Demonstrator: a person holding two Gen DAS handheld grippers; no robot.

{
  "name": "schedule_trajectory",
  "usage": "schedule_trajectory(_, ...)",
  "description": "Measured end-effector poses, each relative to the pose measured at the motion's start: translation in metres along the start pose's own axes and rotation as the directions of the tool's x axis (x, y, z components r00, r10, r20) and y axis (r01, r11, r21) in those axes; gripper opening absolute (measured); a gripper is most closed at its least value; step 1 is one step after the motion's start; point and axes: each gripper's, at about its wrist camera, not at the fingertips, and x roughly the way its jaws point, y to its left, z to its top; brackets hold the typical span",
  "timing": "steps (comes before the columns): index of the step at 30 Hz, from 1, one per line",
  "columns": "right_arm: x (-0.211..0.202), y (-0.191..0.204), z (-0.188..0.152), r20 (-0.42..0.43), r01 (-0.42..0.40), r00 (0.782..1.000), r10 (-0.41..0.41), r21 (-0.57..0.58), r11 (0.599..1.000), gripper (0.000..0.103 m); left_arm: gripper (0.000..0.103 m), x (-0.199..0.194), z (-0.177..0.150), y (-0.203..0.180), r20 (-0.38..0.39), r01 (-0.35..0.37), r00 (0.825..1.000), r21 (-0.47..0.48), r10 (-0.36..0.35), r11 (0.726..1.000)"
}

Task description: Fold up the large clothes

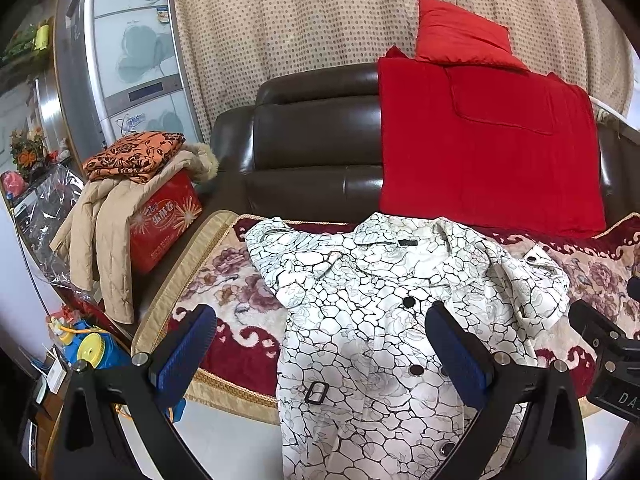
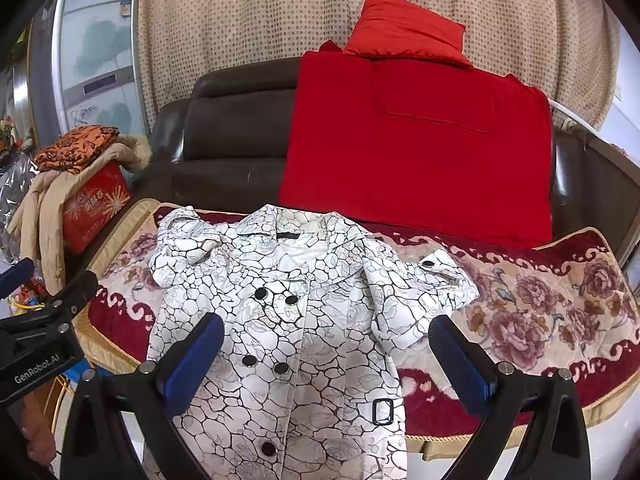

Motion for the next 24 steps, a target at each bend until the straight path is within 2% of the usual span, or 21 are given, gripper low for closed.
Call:
schedule_trajectory(17, 0.006, -0.012, -0.005, -0.026, 0.01, 1.0, -0.01, 0.013, 1.0, 0.103, 0.103, 0.006, -0.001, -0.014, -0.024, 0.014, 1.0, 0.033, -0.013, 0.999)
schedule_trajectory(24, 0.021, -0.021, -0.007, -0.054, 0.01, 0.999, -0.008, 0.028, 1.0, 0.103, 0.103, 0.031, -0.006, -0.021, -0.086, 0.028, 0.996, 0.04, -0.024, 0.999)
